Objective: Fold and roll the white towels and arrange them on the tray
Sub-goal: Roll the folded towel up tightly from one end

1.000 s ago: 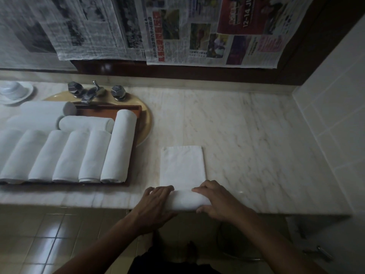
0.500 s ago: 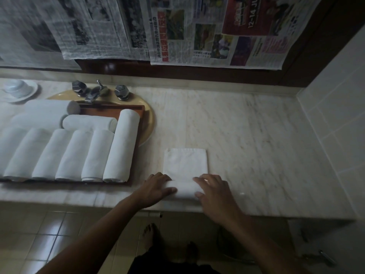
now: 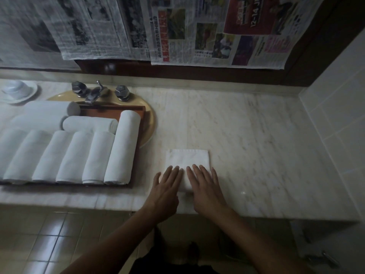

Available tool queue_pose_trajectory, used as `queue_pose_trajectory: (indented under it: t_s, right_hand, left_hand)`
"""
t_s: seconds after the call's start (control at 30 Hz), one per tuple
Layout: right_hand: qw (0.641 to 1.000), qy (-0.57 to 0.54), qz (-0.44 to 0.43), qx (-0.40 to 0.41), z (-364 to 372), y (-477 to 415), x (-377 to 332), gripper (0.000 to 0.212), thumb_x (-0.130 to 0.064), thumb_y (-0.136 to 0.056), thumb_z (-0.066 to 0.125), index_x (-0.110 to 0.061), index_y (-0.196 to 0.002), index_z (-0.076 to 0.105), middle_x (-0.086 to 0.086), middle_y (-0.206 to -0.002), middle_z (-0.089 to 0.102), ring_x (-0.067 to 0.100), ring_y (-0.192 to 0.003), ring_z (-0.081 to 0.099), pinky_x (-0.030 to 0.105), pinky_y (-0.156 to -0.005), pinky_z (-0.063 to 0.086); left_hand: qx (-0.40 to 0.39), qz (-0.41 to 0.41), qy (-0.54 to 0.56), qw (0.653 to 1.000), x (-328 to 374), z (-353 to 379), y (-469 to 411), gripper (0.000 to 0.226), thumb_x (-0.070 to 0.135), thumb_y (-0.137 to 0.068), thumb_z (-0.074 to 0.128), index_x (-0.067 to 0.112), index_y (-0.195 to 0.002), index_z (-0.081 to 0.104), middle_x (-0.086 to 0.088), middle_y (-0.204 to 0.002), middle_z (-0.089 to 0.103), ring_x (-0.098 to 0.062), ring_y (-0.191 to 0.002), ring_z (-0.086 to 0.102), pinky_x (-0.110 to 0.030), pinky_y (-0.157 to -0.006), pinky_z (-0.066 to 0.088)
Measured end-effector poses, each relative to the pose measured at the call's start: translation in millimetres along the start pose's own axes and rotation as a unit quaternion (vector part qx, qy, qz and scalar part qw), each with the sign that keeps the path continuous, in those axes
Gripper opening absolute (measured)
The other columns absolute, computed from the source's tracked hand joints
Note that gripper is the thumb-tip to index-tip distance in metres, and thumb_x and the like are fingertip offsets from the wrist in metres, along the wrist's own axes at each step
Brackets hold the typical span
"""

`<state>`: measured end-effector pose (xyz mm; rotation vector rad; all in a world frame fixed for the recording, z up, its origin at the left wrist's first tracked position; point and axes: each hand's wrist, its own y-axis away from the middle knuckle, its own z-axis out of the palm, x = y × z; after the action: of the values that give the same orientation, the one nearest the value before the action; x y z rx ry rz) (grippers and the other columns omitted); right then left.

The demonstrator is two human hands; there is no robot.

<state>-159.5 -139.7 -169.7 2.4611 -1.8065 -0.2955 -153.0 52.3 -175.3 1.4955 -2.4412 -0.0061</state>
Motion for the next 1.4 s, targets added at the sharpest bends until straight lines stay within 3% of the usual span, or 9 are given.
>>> queue_pose_trajectory:
  t_s: [0.1, 0.27, 0.43, 0.6, 0.73, 0.87, 1.03, 1.27, 1.4]
  right_hand:
    - [1.0, 0.001, -0.003, -0.015, -14.4, -17.3, 7.5, 0.098, -0.036, -0.086, 0.071, -0.02, -0.162, 0.012, 0.007, -0.164, 0.027, 0.029, -0.15, 0.026, 0.052, -0.124, 0.013]
    - [0.995, -0.038, -0.029, -0.093, -39.8, -27.3, 17.5, 0.083, -0.041, -0.088, 0.069, -0.024, -0.156, 0.025, 0.004, -0.148, 0.045, 0.025, -0.131, 0.044, 0.043, -0.114, 0.03]
    - [0.986, -0.096, -0.004, -0.138, -51.2, 3.8, 11.9, 0.075, -0.049, -0.085, 0.077, -0.028, -0.145, 0.036, 0.003, -0.141, 0.052, 0.025, -0.123, 0.05, 0.037, -0.102, 0.04]
    - [0.976, -0.163, -0.018, -0.141, -27.8, 26.6, 18.2, 0.079, -0.067, -0.082, 0.07, -0.029, -0.146, 0.042, -0.005, -0.147, 0.043, 0.018, -0.129, 0.044, 0.034, -0.105, 0.04]
    - [0.991, -0.116, -0.039, -0.055, -23.7, 32.8, 17.4, 0.078, -0.068, -0.088, 0.059, -0.025, -0.15, 0.044, -0.002, -0.147, 0.043, 0.022, -0.134, 0.04, 0.039, -0.114, 0.035]
    - [0.992, -0.071, -0.061, 0.09, -14.3, 46.3, -4.3, 0.063, -0.039, -0.086, 0.069, -0.02, -0.144, 0.053, 0.005, -0.138, 0.056, 0.027, -0.126, 0.053, 0.052, -0.112, 0.042]
    - [0.996, -0.011, -0.028, 0.078, 5.9, 46.9, -23.3, 0.077, -0.021, -0.081, 0.071, -0.015, -0.152, 0.043, 0.014, -0.153, 0.049, 0.036, -0.14, 0.046, 0.061, -0.117, 0.034]
    - [1.0, 0.016, -0.015, 0.014, -10.4, 5.2, -6.1, 0.088, -0.046, -0.083, 0.064, -0.018, -0.158, 0.029, 0.009, -0.157, 0.041, 0.031, -0.144, 0.037, 0.056, -0.124, 0.011]
    - [0.997, 0.025, -0.009, -0.068, -25.2, -20.8, 0.0, 0.098, -0.054, -0.082, 0.062, -0.017, -0.16, 0.015, 0.011, -0.163, 0.027, 0.034, -0.146, 0.028, 0.056, -0.123, 0.016]
  left_hand:
    - [-0.031, 0.002, 0.014, 0.999, -11.4, -10.8, -21.6, 0.093, 0.039, -0.094, 0.064, 0.015, -0.164, 0.008, -0.005, -0.172, 0.006, -0.026, -0.159, 0.004, -0.05, -0.128, 0.014]
    - [-0.056, 0.025, 0.054, 0.997, -31.3, -25.0, -33.3, 0.081, 0.06, -0.089, 0.062, 0.019, -0.153, 0.035, 0.0, -0.155, 0.044, -0.021, -0.14, 0.043, -0.041, -0.116, 0.034]
    - [-0.067, 0.055, 0.072, 0.994, -29.1, -28.1, 0.8, 0.081, 0.073, -0.087, 0.053, 0.023, -0.148, 0.034, 0.002, -0.144, 0.052, -0.017, -0.126, 0.051, -0.039, -0.111, 0.036]
    - [-0.065, 0.039, 0.177, 0.981, -29.4, -16.7, 29.0, 0.065, 0.076, -0.085, 0.057, 0.032, -0.132, 0.046, 0.012, -0.126, 0.051, -0.01, -0.109, 0.049, -0.036, -0.094, 0.044]
    - [-0.062, 0.005, 0.226, 0.972, -30.8, -15.5, 23.6, 0.066, 0.075, -0.082, 0.061, 0.033, -0.132, 0.053, 0.012, -0.125, 0.048, -0.012, -0.111, 0.05, -0.038, -0.094, 0.049]
    - [-0.106, -0.018, 0.182, 0.978, -31.5, -31.2, 6.5, 0.08, 0.081, -0.076, 0.049, 0.026, -0.134, 0.059, 0.004, -0.125, 0.049, -0.017, -0.114, 0.047, -0.041, -0.098, 0.045]
    - [-0.14, -0.068, 0.225, 0.962, -32.1, -36.5, -5.1, 0.065, 0.065, -0.09, 0.064, 0.023, -0.139, 0.058, 0.002, -0.129, 0.053, -0.018, -0.117, 0.052, -0.034, -0.096, 0.043]
    - [-0.022, -0.195, 0.32, 0.927, -19.1, -30.7, -4.1, 0.065, 0.06, -0.096, 0.058, 0.017, -0.145, 0.052, -0.007, -0.138, 0.059, -0.022, -0.116, 0.058, -0.032, -0.091, 0.044]
    - [0.008, -0.233, 0.361, 0.903, -16.8, -26.8, 2.6, 0.06, 0.054, -0.099, 0.058, 0.019, -0.147, 0.05, -0.008, -0.125, 0.063, -0.018, -0.106, 0.061, -0.034, -0.086, 0.049]
